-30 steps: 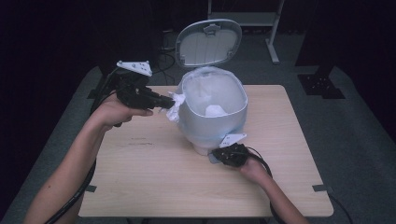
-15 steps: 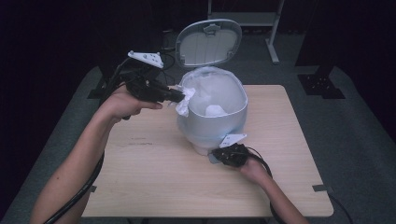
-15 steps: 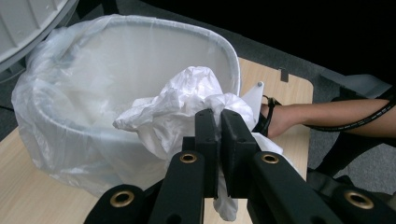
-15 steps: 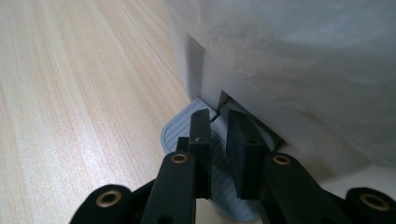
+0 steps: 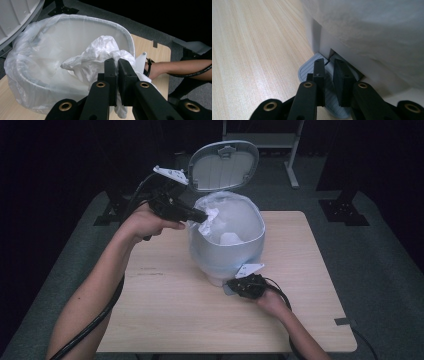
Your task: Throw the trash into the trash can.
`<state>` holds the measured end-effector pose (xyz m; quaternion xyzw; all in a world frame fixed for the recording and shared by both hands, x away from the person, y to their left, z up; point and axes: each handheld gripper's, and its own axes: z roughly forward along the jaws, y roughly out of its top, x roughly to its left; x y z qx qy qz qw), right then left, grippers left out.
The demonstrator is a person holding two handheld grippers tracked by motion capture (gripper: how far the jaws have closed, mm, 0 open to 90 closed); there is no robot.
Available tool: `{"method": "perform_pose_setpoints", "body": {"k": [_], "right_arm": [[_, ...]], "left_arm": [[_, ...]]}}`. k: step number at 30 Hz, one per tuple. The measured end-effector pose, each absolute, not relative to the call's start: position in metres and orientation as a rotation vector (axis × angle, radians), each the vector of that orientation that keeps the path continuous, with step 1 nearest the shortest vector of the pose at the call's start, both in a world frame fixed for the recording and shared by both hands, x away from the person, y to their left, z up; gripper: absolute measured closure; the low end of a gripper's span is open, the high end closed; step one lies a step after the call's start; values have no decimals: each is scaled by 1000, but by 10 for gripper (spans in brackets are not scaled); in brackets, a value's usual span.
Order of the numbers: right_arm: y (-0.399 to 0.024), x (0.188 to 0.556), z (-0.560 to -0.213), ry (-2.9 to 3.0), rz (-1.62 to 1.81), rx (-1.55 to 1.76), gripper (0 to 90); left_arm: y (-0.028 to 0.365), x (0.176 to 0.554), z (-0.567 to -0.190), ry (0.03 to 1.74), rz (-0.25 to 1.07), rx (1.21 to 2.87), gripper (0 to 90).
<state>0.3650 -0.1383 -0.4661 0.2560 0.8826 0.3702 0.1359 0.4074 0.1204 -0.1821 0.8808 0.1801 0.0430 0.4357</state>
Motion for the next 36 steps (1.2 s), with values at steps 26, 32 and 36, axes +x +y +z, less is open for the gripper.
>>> {"method": "perform_pose_setpoints", "body": {"k": [26,32,36], "right_arm": [[-140,366,-467,2558,1089,753,793],[-140,366,-467,2559,1091,754,792],[-140,366,-467,2560,1091,754,792]], "left_arm": [[85,441,-204,491,88,2209,852],[76,450,-212,516,74,2205,836],[72,454,-215,521,75,2211,823]]}}
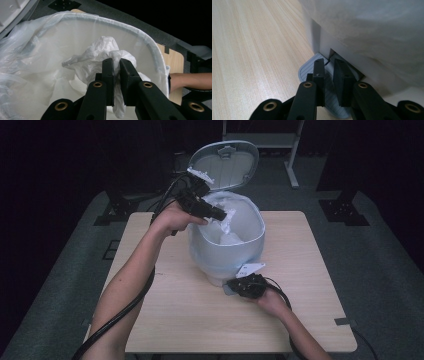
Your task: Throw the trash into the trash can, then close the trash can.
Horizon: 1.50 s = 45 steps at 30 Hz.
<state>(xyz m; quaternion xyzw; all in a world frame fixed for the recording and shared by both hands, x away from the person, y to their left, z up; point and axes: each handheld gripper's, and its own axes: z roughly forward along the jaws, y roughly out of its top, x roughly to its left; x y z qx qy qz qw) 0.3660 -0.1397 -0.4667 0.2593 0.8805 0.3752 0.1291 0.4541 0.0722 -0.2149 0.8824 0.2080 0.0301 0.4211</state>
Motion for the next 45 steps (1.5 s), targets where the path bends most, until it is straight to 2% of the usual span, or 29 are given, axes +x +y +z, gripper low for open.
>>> {"method": "perform_pose_setpoints", "body": {"k": [15,36,45], "right_arm": [[-140,367,-466,2565,1083,739,792],[-140,365,-467,2554,1085,769,788],[-138,365,-466,2557,1070,762,787]], "left_arm": [[80,449,-215,523,77,2202,704],[148,405,-225,509,109,2113,524],[172,394,-240,543,117,2084,491]]}}
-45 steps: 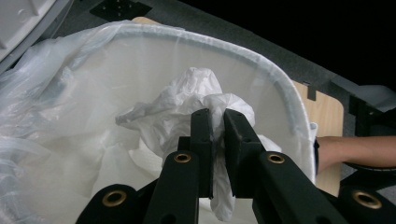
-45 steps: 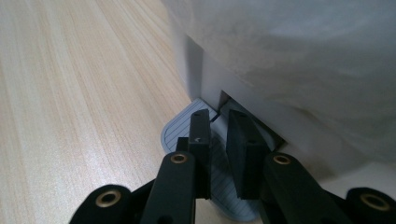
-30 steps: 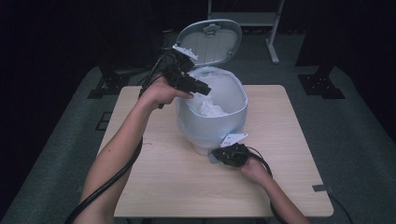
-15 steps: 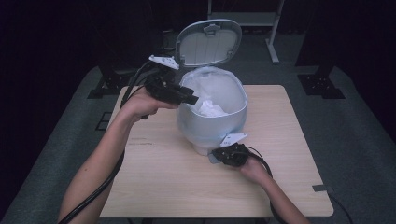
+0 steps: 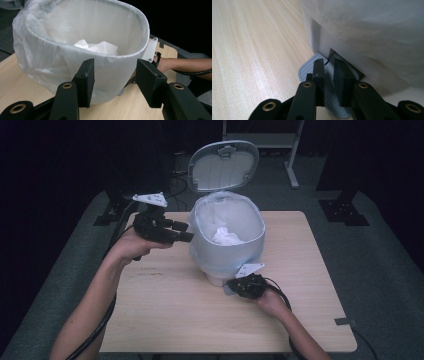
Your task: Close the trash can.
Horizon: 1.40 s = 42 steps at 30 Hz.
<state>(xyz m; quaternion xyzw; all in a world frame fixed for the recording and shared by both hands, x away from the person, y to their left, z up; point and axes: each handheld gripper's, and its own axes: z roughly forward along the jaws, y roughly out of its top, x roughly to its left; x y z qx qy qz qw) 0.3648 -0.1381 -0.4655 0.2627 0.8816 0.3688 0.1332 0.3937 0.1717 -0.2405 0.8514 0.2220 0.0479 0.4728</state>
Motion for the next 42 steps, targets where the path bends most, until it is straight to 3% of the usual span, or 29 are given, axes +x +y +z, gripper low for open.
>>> {"method": "perform_pose_setpoints", "body": {"k": [12,20,25,42], "right_arm": [[-139,363,-467,2535,1079,751,781],[-142,360,-462,2562,1046,817,684],[-171,339,-440,2538,1113,863,673],[-237,317,-437,2446,1119,1012,571]], "left_arm": [[198,386,-267,602,128,2084,469],[214,382,-285,635,118,2037,450],[224,380,-299,667,114,2024,431],[236,364,-340,717,171,2007,349]]}}
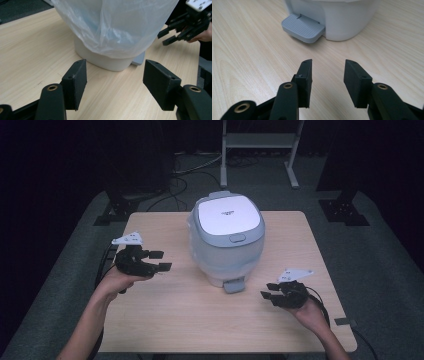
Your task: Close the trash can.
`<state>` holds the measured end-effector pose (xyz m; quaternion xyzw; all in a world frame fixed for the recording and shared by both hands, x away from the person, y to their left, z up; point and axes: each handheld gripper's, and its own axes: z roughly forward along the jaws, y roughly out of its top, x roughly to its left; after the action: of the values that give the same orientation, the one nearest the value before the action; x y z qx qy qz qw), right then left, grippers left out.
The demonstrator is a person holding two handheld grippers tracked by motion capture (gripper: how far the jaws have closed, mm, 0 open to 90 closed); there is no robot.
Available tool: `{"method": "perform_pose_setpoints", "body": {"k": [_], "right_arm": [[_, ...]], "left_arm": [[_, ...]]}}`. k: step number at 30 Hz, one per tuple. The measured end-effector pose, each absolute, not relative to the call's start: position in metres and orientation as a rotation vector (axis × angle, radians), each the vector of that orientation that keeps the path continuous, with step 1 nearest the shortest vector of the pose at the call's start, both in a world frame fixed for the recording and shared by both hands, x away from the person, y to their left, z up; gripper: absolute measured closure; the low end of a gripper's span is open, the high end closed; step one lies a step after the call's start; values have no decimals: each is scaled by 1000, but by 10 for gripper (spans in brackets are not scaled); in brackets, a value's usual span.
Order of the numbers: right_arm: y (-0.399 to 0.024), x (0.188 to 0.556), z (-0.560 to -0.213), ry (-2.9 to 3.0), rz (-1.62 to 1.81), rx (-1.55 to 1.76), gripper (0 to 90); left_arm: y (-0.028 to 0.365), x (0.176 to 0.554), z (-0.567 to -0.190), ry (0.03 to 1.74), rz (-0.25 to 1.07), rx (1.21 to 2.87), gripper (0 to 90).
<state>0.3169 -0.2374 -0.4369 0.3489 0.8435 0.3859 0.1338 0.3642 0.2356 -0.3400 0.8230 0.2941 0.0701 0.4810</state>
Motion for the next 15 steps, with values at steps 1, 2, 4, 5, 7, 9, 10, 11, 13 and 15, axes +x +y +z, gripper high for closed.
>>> {"method": "perform_pose_setpoints", "body": {"k": [1,2,4,5,7,9,10,11,13,15], "right_arm": [[-243,317,-436,2435,1131,1027,557],[-243,317,-436,2435,1131,1027,557],[-248,316,-436,2429,1135,1037,539],[-250,316,-435,2425,1137,1040,536],[-254,315,-435,2416,1140,1046,533],[-258,314,-434,2412,1138,1054,518],[-261,312,-434,2408,1139,1058,510],[-261,312,-434,2408,1139,1058,510],[-266,310,-434,2403,1143,1062,503],[-267,309,-434,2401,1148,1066,500]], "left_arm": [[236,363,-342,717,173,2008,340],[236,362,-344,720,178,2008,340],[237,360,-348,726,192,2009,315],[237,359,-349,728,200,2008,305],[239,357,-353,733,201,2005,304],[241,354,-357,737,205,2006,294],[241,353,-359,741,213,2009,285],[242,352,-361,745,213,2010,285],[244,350,-366,758,207,2006,274],[244,348,-371,767,211,2016,262]]}}
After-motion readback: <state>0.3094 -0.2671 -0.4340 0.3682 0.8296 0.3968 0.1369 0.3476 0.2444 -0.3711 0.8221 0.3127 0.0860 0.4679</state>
